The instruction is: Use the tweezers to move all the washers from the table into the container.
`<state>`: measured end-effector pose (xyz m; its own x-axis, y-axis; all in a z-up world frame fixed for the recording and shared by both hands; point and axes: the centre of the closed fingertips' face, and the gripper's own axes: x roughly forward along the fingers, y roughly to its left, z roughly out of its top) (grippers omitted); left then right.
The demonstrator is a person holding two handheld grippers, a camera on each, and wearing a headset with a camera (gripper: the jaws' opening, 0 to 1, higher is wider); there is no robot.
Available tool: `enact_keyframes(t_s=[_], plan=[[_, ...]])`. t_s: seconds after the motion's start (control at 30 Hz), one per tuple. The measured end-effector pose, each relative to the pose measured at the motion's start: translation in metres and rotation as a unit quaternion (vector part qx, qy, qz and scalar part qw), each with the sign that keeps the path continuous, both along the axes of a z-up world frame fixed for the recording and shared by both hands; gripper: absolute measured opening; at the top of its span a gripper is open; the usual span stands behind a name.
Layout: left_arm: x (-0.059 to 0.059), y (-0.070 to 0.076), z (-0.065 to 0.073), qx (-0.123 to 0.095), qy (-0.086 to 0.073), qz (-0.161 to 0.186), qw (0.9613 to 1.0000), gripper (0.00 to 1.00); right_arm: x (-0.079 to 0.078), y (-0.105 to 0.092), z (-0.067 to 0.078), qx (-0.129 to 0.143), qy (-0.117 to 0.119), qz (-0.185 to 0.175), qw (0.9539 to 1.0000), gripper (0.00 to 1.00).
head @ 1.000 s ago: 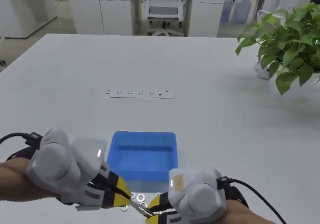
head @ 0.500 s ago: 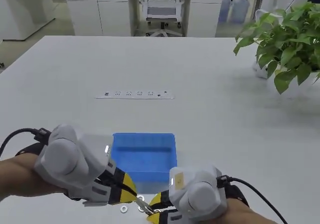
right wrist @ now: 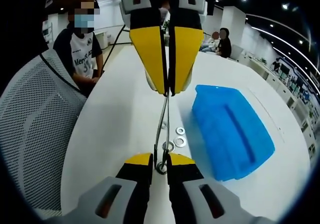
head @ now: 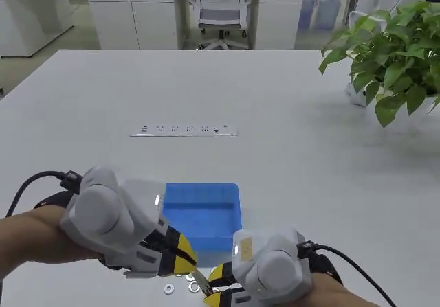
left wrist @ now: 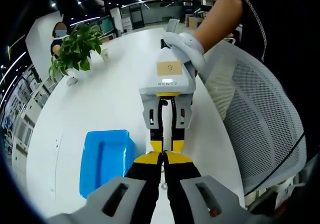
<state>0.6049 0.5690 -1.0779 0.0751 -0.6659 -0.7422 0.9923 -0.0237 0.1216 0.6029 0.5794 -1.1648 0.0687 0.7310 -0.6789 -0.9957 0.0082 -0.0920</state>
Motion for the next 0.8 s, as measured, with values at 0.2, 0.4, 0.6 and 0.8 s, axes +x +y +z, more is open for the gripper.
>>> enact_keyframes(t_s=[0.2,0.4,0.6,0.8], plan=[[0.003,-0.011,0.002,-0.010,0.006,-0.004,0.9999,0.06,0.001,-0.004,-0.002,-0.004,0.007,-0.011,0.9999,0.12],[0.003,-0.017,0.002,-0.016,0.014,-0.009,0.9997,0.06,0.002,-0.006,-0.002,0.004,0.020,-0.026,0.9995,0.12],[0.002,-0.020,0.002,-0.018,0.016,-0.009,0.9997,0.06,0.002,-0.007,-0.002,0.007,0.025,-0.034,0.9991,0.10],[0.000,-0.021,0.002,-0.017,0.014,-0.011,0.9997,0.06,0.001,-0.007,-0.003,0.009,0.033,-0.040,0.9986,0.09]])
